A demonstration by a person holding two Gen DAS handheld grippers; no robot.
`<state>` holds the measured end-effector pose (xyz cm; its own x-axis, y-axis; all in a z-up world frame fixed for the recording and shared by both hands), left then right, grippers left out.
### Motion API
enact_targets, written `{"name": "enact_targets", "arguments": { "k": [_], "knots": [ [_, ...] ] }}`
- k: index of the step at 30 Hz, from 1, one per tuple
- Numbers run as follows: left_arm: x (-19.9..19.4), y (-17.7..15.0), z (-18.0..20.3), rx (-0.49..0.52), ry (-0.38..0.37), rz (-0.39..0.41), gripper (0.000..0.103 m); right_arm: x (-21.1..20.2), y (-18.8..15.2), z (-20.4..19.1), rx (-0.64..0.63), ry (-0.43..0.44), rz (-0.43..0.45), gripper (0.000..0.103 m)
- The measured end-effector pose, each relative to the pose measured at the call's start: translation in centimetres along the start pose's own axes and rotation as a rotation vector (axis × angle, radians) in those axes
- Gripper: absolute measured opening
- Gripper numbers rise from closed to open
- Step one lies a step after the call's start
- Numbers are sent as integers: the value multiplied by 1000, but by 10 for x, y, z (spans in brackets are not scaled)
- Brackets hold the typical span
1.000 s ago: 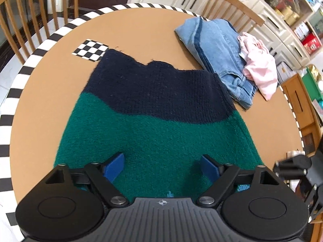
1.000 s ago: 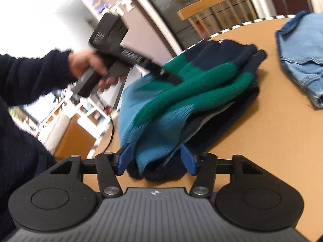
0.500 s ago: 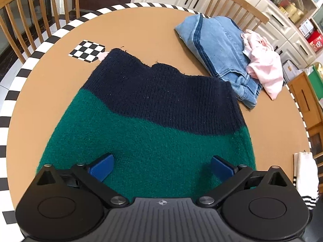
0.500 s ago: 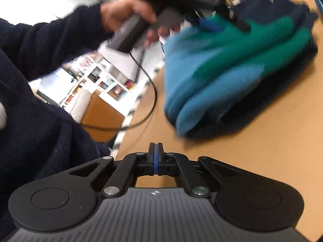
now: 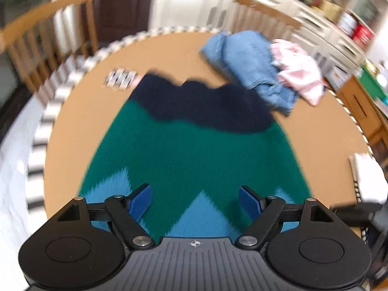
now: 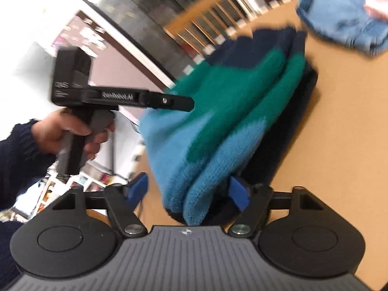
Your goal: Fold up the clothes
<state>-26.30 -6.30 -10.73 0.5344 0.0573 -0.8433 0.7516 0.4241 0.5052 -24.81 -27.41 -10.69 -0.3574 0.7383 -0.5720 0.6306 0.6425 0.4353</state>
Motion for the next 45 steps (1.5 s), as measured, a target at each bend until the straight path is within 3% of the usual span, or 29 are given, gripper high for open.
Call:
{"name": "enact_targets", "arguments": {
  "k": [4, 8, 12, 14, 17, 18, 20, 23, 24, 25, 26, 29, 31, 40, 43, 45],
  "knots": [
    [11, -8, 7, 44, 62, 44, 81, 1, -8, 0, 127, -9, -5, 21],
    [15, -14, 19, 105, 123, 74, 89, -7, -15, 6, 127, -72, -18, 18],
    [-6, -11, 17, 109, 47, -9, 87, -21, -9, 0, 15, -206, -43, 17],
    [-28, -13, 9, 132, 54, 4, 89, -39, -6, 6, -29, -279, -50, 17],
    [-49, -27, 2, 169, 69, 14, 87, -67, 3, 12, -74, -396, -51, 28],
    [-54, -32, 3, 170, 44, 20, 83, -76, 7, 10, -101, -453, -24, 41],
    [-62, -40, 14, 160, -32, 51, 75, -96, 16, 2, -159, -550, 55, 46],
    [-66, -45, 36, 169, -108, 116, 49, -100, 39, -24, -217, -505, 222, 40],
    [-58, -46, 41, 176, -107, 109, 43, -91, 45, -28, -243, -494, 235, 33],
    [-48, -47, 45, 180, -101, 88, 41, -78, 48, -28, -274, -495, 226, 21],
    [-37, -49, 45, 165, -91, 66, 38, -65, 51, -29, -305, -496, 217, 18],
    [-19, -52, 40, 86, -85, 57, 37, -30, 45, 11, -258, -592, 108, 17],
    [-19, -51, 36, 64, -90, 55, 33, -26, 34, 34, -205, -572, 159, 17],
    [-19, -53, 35, 68, -63, 34, 33, -31, 25, 42, -141, -573, 281, 18],
    [-20, -51, 35, 117, -116, 15, 48, -37, 22, 40, -22, -543, 329, 20],
    [-26, -48, 39, 208, -140, 5, 57, -47, 20, 32, 64, -543, 365, 21]
  ]
}}
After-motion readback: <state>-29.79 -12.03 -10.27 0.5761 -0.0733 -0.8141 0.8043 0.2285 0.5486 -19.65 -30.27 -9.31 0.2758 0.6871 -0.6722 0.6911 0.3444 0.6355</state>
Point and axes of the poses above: each gripper's, at about its wrist camera, not at the fingertips, and x roughly the way its jaws point, z to its right, y to its top, the point moved 7 cm from there along x, roughly the way its jaws point, and after that the axes turned 3 degrees about -z, right-handed, at the moved point
